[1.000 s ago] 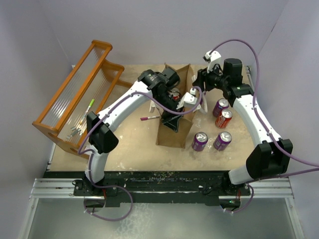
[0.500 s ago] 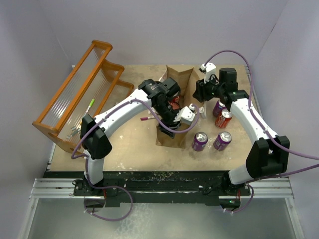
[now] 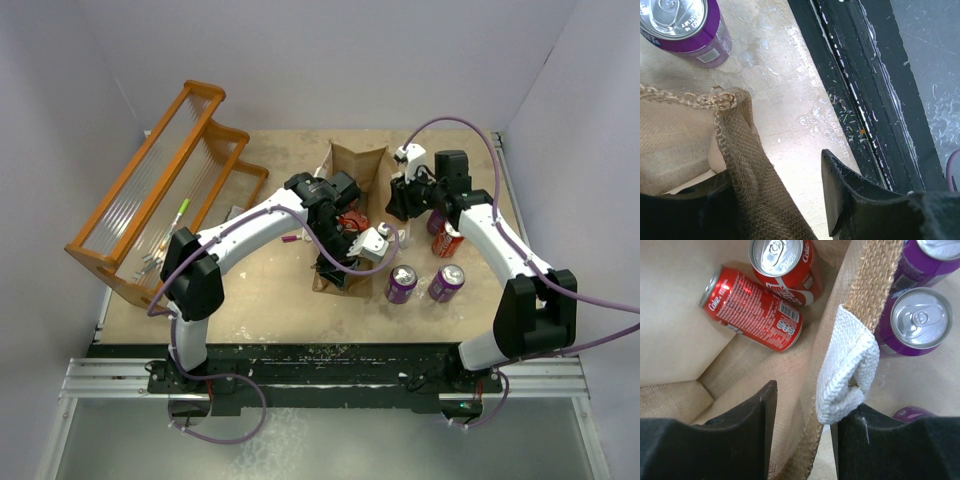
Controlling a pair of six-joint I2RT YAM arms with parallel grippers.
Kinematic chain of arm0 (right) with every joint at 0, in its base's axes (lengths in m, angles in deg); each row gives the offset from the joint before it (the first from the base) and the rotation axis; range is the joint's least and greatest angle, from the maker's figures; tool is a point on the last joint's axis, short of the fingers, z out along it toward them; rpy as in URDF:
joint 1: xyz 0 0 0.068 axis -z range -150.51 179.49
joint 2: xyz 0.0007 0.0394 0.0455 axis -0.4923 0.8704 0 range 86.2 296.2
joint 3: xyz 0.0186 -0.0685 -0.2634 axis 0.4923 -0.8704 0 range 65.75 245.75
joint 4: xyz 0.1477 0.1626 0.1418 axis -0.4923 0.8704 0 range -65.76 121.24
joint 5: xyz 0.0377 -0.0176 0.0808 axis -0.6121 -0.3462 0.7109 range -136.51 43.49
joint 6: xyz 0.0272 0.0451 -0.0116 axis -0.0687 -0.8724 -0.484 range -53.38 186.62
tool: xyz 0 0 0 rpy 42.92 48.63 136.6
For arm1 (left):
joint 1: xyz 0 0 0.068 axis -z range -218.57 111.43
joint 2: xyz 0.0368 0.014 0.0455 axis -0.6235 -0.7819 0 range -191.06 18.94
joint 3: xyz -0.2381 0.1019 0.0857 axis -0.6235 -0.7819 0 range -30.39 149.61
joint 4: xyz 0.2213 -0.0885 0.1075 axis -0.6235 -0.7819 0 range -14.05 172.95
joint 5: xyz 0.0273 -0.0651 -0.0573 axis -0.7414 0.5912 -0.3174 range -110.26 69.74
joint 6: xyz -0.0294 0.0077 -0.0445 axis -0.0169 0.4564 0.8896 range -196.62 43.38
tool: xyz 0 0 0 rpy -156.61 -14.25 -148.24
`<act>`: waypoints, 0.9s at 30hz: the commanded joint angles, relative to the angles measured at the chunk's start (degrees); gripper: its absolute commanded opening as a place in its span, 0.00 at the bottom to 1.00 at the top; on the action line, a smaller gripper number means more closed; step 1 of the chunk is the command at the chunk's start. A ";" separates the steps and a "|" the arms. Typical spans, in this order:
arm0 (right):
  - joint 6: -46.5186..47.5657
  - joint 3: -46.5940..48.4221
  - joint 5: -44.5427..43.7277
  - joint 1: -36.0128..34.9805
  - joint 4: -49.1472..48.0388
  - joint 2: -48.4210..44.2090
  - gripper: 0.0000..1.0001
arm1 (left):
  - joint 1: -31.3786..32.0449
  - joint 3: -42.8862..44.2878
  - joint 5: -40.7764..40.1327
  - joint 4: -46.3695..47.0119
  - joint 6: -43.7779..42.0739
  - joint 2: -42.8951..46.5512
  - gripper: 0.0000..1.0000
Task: Place the beverage into the canvas bag
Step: Adjust the canvas bag at the center of the board.
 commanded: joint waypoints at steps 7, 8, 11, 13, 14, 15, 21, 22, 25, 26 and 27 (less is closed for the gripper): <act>2.01 1.45 -0.29 0.14 -0.37 1.73 0.45 | -0.57 -0.49 -3.87 1.83 -1.17 -3.32 0.58; 2.07 2.09 -0.04 0.14 -0.17 1.75 0.45 | -0.99 0.46 -4.01 1.79 -0.55 -3.44 0.60; 2.72 4.09 0.69 0.14 0.00 1.76 0.47 | -2.35 4.45 -3.61 1.65 1.84 -4.01 0.66; 2.92 5.58 1.09 0.14 -0.63 1.76 0.51 | -2.94 7.80 -3.34 1.00 2.88 -4.43 0.73; 2.95 6.32 1.42 0.14 -1.06 1.76 0.52 | -3.08 9.75 -3.22 0.68 3.27 -4.46 0.77; 2.92 7.01 1.94 0.14 -1.51 1.76 0.54 | -3.23 10.77 -2.94 0.51 3.60 -4.29 0.80; 2.46 11.48 4.80 0.05 -0.14 1.48 0.66 | -3.30 11.39 -4.06 2.26 5.24 -0.78 0.94; 2.51 12.16 5.07 -0.01 0.05 1.23 0.67 | -3.39 11.43 -4.48 2.91 5.75 -0.25 0.96; 2.62 14.27 5.37 -0.40 0.83 0.16 0.71 | -3.75 11.36 -5.17 5.40 7.49 1.76 0.99; 2.75 15.00 5.33 -0.66 1.08 -0.28 0.73 | -3.81 11.27 -5.39 6.23 8.01 2.50 0.99; 2.78 15.77 5.08 -1.04 1.22 -0.72 0.74 | -3.90 11.20 -5.65 7.13 8.71 3.15 0.99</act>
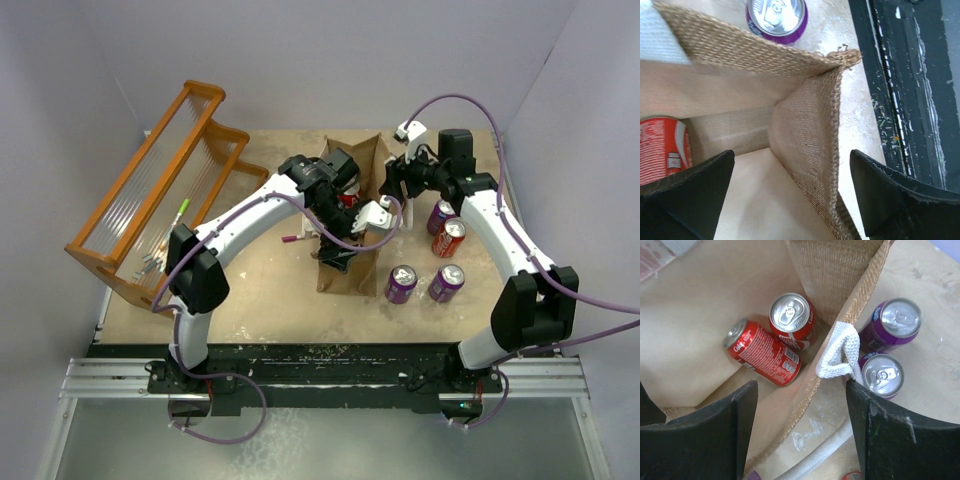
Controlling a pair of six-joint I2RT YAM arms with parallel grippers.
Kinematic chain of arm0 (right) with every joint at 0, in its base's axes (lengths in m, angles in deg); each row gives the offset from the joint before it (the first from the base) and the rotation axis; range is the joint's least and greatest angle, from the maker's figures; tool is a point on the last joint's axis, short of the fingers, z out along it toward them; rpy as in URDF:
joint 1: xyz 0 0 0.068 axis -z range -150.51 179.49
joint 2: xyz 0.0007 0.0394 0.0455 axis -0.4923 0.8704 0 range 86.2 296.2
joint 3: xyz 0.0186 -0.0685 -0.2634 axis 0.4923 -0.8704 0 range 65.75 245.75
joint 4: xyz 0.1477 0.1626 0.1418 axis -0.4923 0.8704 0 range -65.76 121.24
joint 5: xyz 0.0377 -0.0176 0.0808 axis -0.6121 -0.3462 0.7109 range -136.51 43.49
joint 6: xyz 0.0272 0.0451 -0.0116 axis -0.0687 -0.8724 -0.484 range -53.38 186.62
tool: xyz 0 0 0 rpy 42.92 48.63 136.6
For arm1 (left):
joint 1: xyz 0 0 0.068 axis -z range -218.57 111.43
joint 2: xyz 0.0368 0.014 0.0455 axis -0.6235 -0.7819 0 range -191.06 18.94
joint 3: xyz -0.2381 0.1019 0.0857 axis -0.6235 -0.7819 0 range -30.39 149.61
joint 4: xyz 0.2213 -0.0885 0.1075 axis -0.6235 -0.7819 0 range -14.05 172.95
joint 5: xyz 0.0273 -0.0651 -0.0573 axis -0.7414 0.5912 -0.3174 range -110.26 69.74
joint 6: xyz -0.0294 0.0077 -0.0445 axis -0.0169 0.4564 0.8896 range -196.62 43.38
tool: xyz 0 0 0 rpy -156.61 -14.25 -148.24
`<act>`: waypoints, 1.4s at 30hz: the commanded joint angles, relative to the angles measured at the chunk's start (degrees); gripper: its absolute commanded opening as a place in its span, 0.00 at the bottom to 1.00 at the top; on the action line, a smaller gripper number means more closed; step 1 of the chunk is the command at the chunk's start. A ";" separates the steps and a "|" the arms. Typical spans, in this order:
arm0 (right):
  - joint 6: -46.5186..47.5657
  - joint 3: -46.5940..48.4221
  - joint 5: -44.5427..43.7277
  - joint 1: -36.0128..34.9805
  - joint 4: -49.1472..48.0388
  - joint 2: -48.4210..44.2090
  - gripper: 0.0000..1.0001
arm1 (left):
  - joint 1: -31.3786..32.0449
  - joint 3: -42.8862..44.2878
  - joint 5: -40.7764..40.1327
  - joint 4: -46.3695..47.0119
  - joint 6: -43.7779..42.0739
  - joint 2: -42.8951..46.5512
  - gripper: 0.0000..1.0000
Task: Place the beverage into the canvas bag
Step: Adjust the canvas bag at the center of the board, then adjust the drink in the canvas bag.
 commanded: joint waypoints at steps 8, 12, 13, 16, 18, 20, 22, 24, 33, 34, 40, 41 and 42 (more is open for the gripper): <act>0.63 11.09 -0.75 -4.99 1.96 -5.66 0.79 | -0.67 0.66 -1.48 8.39 6.52 10.52 0.99; 0.49 12.48 -0.06 -6.72 2.02 -6.44 0.75 | -0.80 0.77 -2.44 9.14 8.51 13.79 0.99; 0.50 12.66 0.27 -7.30 2.10 -6.40 0.74 | -1.10 0.53 -2.59 9.29 9.13 14.71 0.99; 0.26 12.74 0.61 -10.35 2.05 -5.54 0.71 | -4.51 -1.85 -1.68 11.43 12.92 18.24 0.99; -1.23 13.06 0.28 -12.10 1.97 -4.13 0.70 | -8.59 -4.68 0.17 13.76 16.31 20.68 0.99; -2.64 13.30 0.12 -13.44 2.09 -2.43 0.70 | -11.98 -6.81 0.31 15.38 19.19 22.91 0.99; -2.83 13.19 -0.48 -15.00 2.01 -0.89 0.70 | -14.25 -9.28 -0.90 17.91 22.67 24.57 0.99; -2.85 12.73 -1.85 -16.56 1.82 0.83 0.71 | -16.33 -11.41 -1.63 20.00 25.53 25.55 1.00; -5.21 12.43 -14.60 -18.30 1.91 10.23 0.72 | -23.16 -16.47 -3.89 28.96 35.91 24.24 0.98; -5.54 12.96 -16.05 -18.44 2.28 11.24 0.72 | -23.21 -16.07 -3.92 29.68 36.93 23.43 0.98; -6.02 14.47 -21.02 -18.86 3.31 15.82 0.72 | -23.55 -14.55 -1.99 33.30 41.43 19.33 0.97; -6.07 14.27 -21.42 -19.00 3.36 16.27 0.72 | -23.60 -14.54 -1.52 33.82 41.74 18.81 0.97; -6.22 14.06 -21.70 -19.16 3.30 16.65 0.72 | -23.61 -14.47 -1.39 34.33 42.06 18.25 0.96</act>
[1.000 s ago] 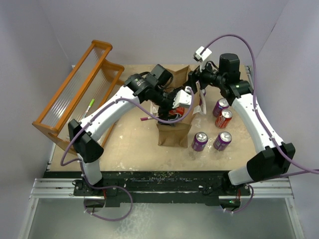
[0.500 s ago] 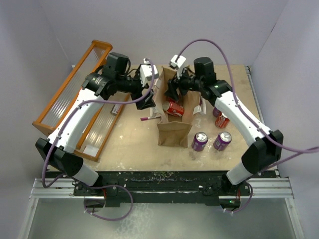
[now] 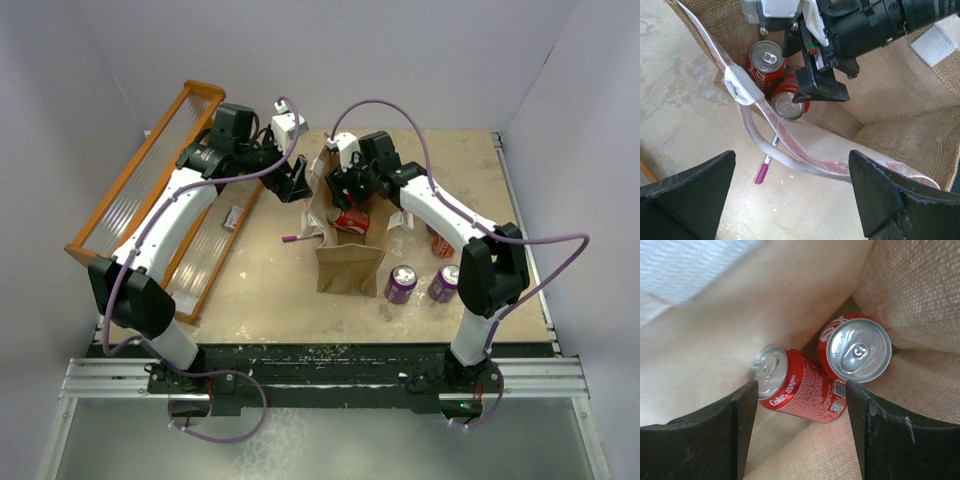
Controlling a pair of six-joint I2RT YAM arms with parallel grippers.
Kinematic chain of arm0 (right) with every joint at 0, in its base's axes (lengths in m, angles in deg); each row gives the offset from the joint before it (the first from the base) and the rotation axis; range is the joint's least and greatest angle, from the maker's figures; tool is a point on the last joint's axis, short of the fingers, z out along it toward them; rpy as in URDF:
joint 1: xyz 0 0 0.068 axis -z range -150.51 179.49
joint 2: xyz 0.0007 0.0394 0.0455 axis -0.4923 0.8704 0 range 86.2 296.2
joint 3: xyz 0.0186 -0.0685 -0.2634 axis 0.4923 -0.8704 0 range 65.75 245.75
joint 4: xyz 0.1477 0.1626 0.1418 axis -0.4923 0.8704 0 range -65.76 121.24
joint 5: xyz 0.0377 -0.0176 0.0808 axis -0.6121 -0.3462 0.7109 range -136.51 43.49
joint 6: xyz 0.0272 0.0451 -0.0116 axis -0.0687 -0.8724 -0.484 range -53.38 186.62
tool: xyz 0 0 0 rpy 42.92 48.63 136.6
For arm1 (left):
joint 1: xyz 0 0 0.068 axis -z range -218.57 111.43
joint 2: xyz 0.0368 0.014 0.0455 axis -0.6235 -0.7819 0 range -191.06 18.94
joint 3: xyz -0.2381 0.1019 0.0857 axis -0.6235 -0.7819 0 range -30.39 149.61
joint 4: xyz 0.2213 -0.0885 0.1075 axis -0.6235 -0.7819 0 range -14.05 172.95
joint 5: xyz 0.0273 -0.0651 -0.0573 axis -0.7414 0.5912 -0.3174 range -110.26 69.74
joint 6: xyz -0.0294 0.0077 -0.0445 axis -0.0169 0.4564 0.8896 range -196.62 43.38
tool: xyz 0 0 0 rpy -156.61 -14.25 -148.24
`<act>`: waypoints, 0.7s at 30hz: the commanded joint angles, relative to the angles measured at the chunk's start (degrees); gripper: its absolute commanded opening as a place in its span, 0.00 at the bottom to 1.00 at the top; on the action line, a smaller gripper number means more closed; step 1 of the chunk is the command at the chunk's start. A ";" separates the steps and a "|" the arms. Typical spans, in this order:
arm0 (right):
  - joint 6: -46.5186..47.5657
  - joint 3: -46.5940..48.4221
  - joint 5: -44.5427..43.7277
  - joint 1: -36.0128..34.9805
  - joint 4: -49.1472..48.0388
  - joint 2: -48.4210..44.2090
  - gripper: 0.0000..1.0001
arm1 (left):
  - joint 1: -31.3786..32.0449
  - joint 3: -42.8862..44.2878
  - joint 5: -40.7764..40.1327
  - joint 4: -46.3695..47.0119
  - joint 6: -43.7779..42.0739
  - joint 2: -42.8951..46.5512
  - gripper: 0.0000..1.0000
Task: Place the beverage into the canvas bag
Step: Adjust the drink in the canvas bag.
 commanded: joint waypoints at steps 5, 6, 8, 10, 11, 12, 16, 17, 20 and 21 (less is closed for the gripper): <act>-2.13 2.34 -6.52 -1.36 -0.53 1.40 0.72 | -0.81 3.24 2.58 6.85 5.65 -4.77 0.96; -2.21 2.50 -7.03 -1.54 -0.55 1.74 0.72 | -0.92 3.62 2.73 6.89 5.75 -5.40 0.96; -2.20 2.73 -8.19 -1.77 -0.64 2.29 0.72 | -1.37 4.23 3.08 7.20 5.99 -6.63 0.95; -2.23 2.89 -9.99 -1.76 -0.53 2.74 0.72 | -1.64 4.58 3.26 7.58 6.62 -7.53 0.95; -2.44 2.98 -10.69 -1.73 0.16 2.71 0.71 | -1.78 4.68 3.35 7.92 6.85 -7.93 0.95; -2.68 3.00 -10.29 -1.78 1.14 2.60 0.70 | -1.80 4.68 3.51 8.14 6.86 -8.27 0.94; -2.16 3.15 -11.96 -1.55 2.14 1.48 0.67 | -1.78 5.13 4.94 9.58 7.42 -9.91 0.92; -2.17 3.30 -12.21 -1.40 2.42 1.30 0.66 | -1.73 5.46 5.39 9.57 7.48 -10.51 0.91; -2.14 3.56 -12.76 -0.77 3.19 0.52 0.63 | -1.73 6.00 5.51 9.52 7.44 -11.84 0.86; -2.02 3.61 -13.01 -0.50 3.40 0.32 0.62 | -1.78 6.21 5.52 9.58 7.32 -12.05 0.85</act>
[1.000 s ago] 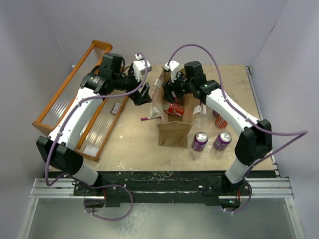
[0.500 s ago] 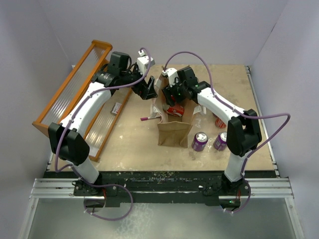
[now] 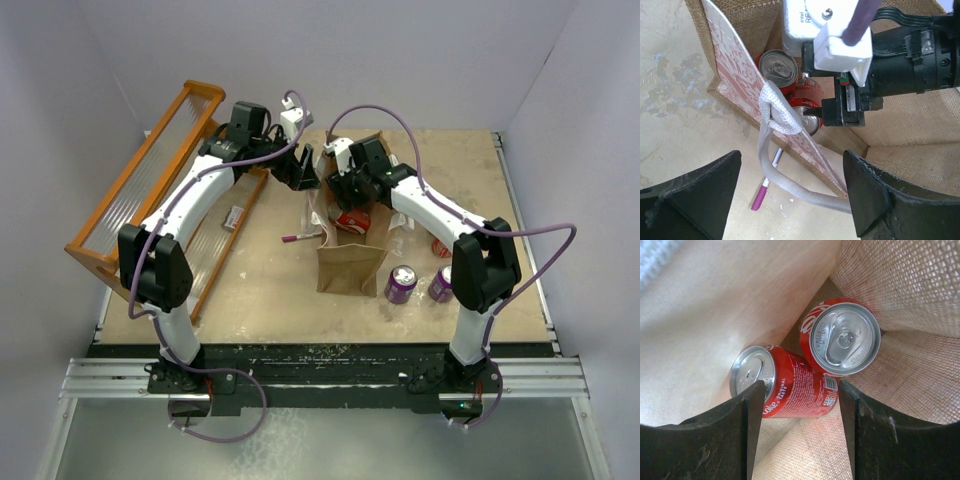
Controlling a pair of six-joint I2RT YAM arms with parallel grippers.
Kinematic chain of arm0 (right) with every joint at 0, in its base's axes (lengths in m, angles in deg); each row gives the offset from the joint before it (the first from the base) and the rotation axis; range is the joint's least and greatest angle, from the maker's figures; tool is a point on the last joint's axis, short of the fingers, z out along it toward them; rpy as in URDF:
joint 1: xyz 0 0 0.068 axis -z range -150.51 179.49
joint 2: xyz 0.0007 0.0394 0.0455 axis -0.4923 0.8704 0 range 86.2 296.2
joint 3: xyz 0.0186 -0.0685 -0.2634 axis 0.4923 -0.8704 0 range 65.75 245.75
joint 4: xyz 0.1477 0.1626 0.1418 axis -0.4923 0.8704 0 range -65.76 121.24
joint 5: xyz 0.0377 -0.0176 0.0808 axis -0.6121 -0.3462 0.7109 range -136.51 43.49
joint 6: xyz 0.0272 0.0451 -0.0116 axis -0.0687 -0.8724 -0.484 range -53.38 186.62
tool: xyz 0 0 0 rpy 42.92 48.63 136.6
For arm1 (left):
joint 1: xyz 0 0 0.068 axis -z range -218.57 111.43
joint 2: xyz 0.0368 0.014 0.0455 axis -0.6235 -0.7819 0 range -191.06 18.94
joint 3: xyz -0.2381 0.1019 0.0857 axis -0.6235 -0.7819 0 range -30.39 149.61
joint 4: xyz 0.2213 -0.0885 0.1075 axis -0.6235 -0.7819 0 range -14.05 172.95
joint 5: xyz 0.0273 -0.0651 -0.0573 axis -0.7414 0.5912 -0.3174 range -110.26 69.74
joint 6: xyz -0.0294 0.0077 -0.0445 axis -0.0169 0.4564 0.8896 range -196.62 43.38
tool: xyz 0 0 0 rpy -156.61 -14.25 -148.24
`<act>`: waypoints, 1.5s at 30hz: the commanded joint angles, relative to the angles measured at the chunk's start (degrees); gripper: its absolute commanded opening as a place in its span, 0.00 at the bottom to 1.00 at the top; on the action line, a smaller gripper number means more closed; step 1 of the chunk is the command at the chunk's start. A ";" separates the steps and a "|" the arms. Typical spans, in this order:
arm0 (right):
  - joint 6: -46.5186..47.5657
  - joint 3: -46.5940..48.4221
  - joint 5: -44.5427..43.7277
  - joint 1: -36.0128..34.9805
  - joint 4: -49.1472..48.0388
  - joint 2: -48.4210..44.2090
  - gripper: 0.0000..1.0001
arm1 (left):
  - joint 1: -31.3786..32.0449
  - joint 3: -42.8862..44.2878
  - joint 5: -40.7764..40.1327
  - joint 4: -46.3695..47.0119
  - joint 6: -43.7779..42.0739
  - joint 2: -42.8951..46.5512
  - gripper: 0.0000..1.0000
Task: Place the beverage into the canvas bag
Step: Adjust the drink in the canvas bag.
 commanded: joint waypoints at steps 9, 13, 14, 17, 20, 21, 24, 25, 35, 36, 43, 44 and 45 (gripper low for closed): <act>1.69 3.62 -3.44 4.58 5.11 -4.14 0.53 | -0.13 4.45 3.67 3.27 0.81 -3.21 0.71; 2.25 3.05 -3.58 5.77 5.76 -4.92 0.49 | 0.28 4.75 4.47 3.18 0.24 -3.79 0.62; 2.49 2.79 -3.67 6.03 5.77 -5.10 0.49 | 0.43 4.73 4.57 3.19 0.10 -3.81 0.60; 3.45 2.27 -4.11 6.66 6.31 -5.31 0.46 | 1.03 4.94 4.85 3.17 -0.47 -4.15 0.57; 4.83 2.09 -4.07 6.91 7.02 -5.27 0.43 | 1.74 5.21 4.78 3.12 -1.17 -4.34 0.56; 5.35 1.90 -4.07 6.91 6.86 -5.23 0.43 | 1.97 5.34 4.84 3.08 -1.32 -4.39 0.56; 6.52 2.05 -3.84 6.91 7.47 -4.76 0.41 | 2.50 5.61 4.85 3.02 -1.68 -4.43 0.56; 7.01 2.41 -2.87 6.91 8.02 -4.79 0.41 | 2.61 5.78 4.62 2.98 -1.90 -4.45 0.56; 10.41 0.86 11.64 6.16 4.30 -10.01 0.42 | 3.02 6.60 2.66 2.48 -2.74 -4.52 0.56; 10.74 0.85 11.89 5.90 4.35 -9.66 0.42 | 3.02 6.58 2.53 2.34 -2.84 -4.55 0.56; 11.79 1.20 12.77 5.14 4.45 -5.84 0.43 | 3.02 6.60 2.49 2.25 -2.93 -4.52 0.57; 12.12 1.28 12.57 4.89 4.38 -5.18 0.43 | 3.07 6.56 2.43 2.21 -2.96 -4.54 0.57; 12.30 1.52 12.09 4.55 4.61 -4.24 0.43 | 3.05 6.47 2.35 2.12 -3.03 -4.49 0.57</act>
